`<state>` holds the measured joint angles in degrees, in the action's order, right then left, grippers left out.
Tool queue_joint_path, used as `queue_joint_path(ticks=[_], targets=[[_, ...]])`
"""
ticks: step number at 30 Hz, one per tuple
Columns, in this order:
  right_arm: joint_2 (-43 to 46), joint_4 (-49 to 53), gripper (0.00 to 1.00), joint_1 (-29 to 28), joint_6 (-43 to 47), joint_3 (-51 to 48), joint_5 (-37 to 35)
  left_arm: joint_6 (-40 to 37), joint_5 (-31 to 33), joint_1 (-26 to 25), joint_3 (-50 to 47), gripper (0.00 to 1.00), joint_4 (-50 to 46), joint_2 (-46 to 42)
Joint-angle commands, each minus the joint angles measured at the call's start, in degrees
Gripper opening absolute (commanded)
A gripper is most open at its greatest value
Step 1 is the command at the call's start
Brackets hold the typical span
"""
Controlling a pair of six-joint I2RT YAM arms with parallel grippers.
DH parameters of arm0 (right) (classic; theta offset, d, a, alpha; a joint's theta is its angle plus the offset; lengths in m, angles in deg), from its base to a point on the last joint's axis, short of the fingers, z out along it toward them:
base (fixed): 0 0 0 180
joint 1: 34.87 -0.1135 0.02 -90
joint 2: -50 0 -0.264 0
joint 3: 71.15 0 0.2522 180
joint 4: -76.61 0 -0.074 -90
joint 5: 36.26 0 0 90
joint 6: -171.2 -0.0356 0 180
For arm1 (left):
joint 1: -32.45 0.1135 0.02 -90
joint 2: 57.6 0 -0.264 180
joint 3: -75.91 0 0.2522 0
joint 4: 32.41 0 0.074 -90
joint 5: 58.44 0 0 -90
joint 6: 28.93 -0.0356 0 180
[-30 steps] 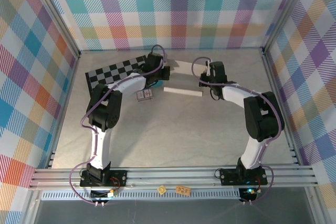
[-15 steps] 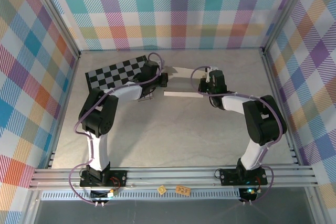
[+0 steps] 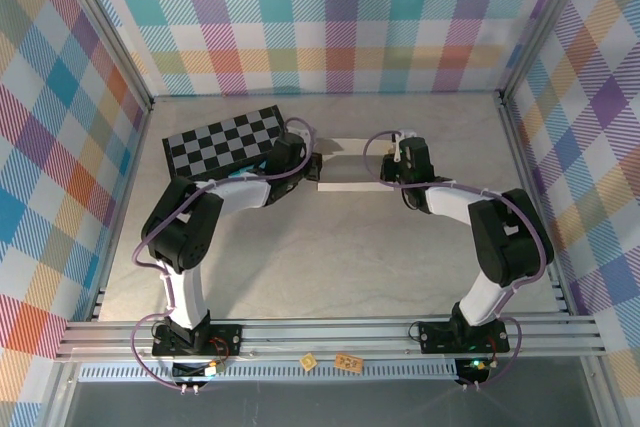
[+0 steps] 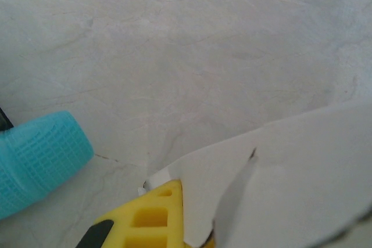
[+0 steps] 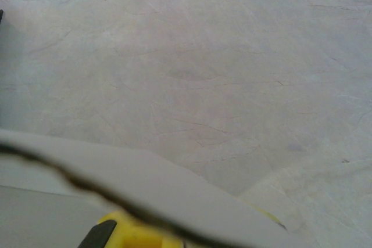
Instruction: Fold the paper box
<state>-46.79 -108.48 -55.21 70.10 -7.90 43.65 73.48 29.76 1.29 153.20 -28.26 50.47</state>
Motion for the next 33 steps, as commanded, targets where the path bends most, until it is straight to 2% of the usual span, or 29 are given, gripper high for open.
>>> queue_joint_path(ticks=[1, 6, 11, 13, 22, 28, 33], targets=[[1.2, 3.6, 0.05, -1.1, -0.4, -0.9, 1.3, 0.0, -2.2, -3.4, -2.9, 0.00, -2.6, 0.4], [2.4, 6.1, 0.10, -1.1, -0.1, -0.3, 0.5, -1.9, 2.3, -5.1, -3.8, 0.00, -3.2, 0.8], [3.2, 11.9, 0.20, -1.1, -1.0, 2.7, 0.0, -3.6, 4.1, -5.1, -4.2, 0.00, -4.1, 1.5], [3.2, 14.8, 0.22, -1.1, -2.2, 4.3, 0.1, -4.5, 4.4, -5.2, -3.9, 0.00, -4.9, 1.7], [5.0, 25.4, 0.45, -1.1, -9.3, 8.2, 0.2, -5.8, 4.2, -5.2, -2.2, 0.00, -6.8, 2.9], [7.8, 29.2, 0.54, -1.1, -14.2, 7.9, 2.1, -6.0, 4.0, -5.2, -1.4, 0.00, -7.7, 3.4], [10.9, 31.4, 0.56, -1.1, -17.7, 6.6, 3.1, -6.0, 4.0, -5.2, -0.9, 0.00, -8.2, 3.5]])
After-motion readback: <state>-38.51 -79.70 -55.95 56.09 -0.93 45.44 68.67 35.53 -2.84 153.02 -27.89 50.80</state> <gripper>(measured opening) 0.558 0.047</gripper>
